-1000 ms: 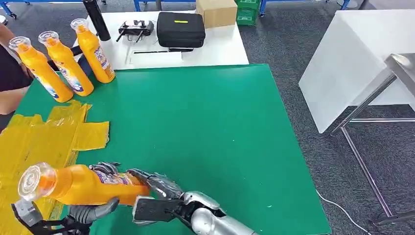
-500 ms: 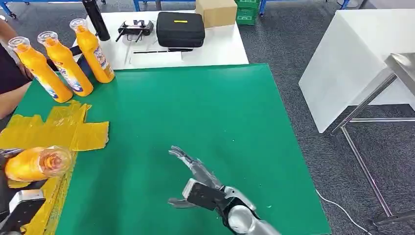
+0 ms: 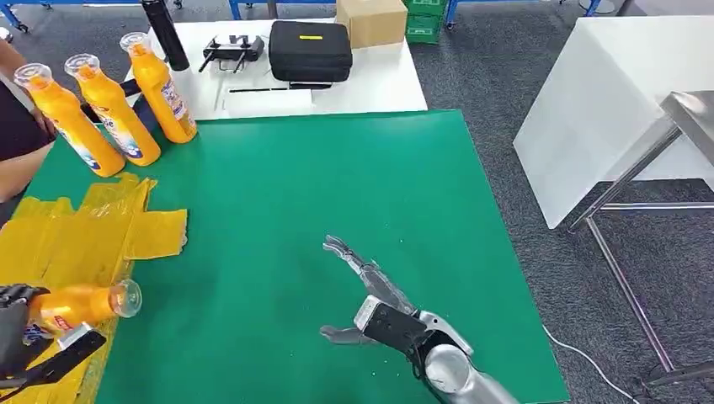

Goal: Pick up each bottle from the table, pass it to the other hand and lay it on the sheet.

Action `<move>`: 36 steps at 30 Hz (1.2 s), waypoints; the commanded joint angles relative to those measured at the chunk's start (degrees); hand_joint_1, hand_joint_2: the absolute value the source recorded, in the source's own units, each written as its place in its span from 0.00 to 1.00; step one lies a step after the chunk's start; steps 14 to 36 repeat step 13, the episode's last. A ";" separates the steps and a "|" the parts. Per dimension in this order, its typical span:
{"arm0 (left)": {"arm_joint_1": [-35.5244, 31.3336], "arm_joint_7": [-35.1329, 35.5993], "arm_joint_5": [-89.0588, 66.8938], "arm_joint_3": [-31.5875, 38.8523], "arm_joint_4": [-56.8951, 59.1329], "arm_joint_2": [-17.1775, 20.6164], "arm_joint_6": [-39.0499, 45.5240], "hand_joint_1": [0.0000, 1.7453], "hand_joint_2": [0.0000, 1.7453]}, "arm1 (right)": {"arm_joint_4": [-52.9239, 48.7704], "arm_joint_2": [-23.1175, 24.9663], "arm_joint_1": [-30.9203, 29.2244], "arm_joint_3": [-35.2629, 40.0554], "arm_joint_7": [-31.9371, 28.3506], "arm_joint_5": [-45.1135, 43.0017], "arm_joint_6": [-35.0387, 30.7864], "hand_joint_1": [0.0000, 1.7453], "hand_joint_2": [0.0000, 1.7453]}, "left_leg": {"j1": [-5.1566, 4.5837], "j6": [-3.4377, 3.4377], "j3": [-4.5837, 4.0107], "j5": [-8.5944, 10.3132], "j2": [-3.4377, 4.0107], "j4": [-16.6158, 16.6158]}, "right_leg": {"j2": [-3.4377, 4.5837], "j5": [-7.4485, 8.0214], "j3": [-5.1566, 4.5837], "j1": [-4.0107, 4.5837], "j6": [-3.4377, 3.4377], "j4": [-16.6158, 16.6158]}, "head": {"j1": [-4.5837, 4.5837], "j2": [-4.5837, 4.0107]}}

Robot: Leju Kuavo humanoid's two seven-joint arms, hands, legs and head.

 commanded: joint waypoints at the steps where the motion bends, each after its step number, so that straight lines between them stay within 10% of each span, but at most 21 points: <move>1: -2.71 0.03 0.89 -4.91 10.41 4.42 -3.56 1.00 1.00 | 1.17 -0.80 -2.15 -0.06 0.06 -0.25 0.26 0.00 1.00 | 0.01 -0.11 0.15 -0.05 -0.01 0.01 | -0.04 -0.08 0.16 -0.01 -0.03 0.03 | 0.00 0.00; 2: -2.86 -0.15 1.86 -5.90 11.21 5.29 -5.63 0.90 1.00 | 1.39 -0.65 -2.30 -0.13 0.19 -0.25 0.40 0.00 1.00 | 0.00 -0.14 0.20 -0.08 -0.04 0.04 | -0.07 -0.13 0.22 -0.01 -0.04 0.07 | -0.02 0.00; 3: -3.14 -0.42 2.12 -6.57 11.88 5.66 -6.01 0.09 1.00 | 1.58 -0.56 -2.44 -0.18 0.28 -0.24 0.46 0.00 1.00 | -0.01 -0.11 0.15 -0.03 -0.08 0.01 | -0.08 -0.08 0.17 -0.01 -0.03 0.03 | 0.00 0.00; 4: -3.34 -1.07 2.85 -7.36 12.57 5.97 -6.00 0.00 1.00 | 1.87 -0.47 -2.59 -0.22 0.35 -0.24 0.55 0.00 1.00 | -0.01 -0.08 0.08 0.01 -0.07 -0.03 | -0.05 -0.03 0.10 -0.01 -0.02 -0.01 | 0.00 0.00; 36: -2.76 -2.65 8.37 -8.99 9.99 6.15 -5.71 0.00 1.00 | 1.98 -0.41 -2.24 -1.15 0.48 -0.25 0.87 0.00 1.00 | -0.03 -0.07 0.05 0.01 -0.06 -0.02 | -0.03 -0.02 0.07 -0.02 -0.02 0.01 | 0.00 0.00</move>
